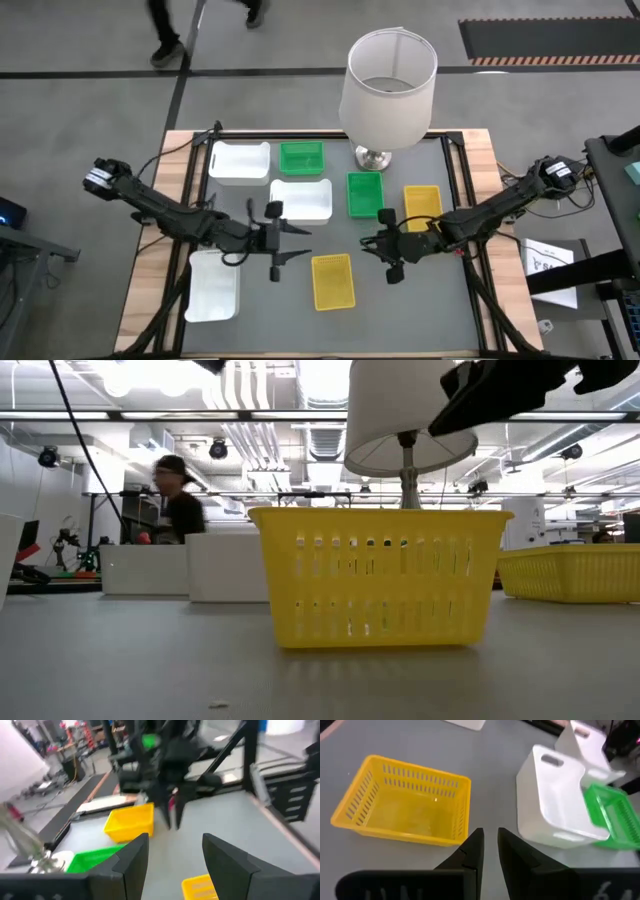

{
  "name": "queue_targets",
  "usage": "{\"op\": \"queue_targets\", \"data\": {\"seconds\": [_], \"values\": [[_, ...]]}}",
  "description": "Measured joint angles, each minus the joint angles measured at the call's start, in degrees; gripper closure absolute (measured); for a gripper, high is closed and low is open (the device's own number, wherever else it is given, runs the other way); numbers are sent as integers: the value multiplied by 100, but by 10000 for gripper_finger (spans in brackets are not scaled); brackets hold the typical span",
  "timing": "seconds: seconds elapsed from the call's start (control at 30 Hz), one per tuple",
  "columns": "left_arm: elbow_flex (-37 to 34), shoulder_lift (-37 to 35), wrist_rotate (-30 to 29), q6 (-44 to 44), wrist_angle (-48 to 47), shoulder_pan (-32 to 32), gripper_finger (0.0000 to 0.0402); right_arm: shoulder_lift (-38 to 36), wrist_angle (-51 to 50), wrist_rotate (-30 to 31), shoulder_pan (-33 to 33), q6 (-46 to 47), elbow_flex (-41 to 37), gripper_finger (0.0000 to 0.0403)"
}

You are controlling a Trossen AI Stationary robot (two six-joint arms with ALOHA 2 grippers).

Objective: Stack baskets by color
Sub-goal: Stack the middle white bin on the top white bin

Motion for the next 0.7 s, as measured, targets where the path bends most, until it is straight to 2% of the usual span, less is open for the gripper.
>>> {"op": "queue_targets", "data": {"seconds": [0.2,0.27,0.4,0.53,0.7], "values": [[129,445,907,-620,-656,777,230,-127,84,26,60,-172,-2,355],[177,612,1050,-715,-998,1029,231,-220,89,28,60,-244,-18,355],[399,954,1359,-716,-1875,1533,231,-384,126,26,64,-337,-49,355],[556,1395,1521,-552,-2333,2002,231,-516,139,24,73,-333,-87,355],[694,1839,2186,-263,-2781,2426,231,-540,110,22,73,-222,-180,355]]}}
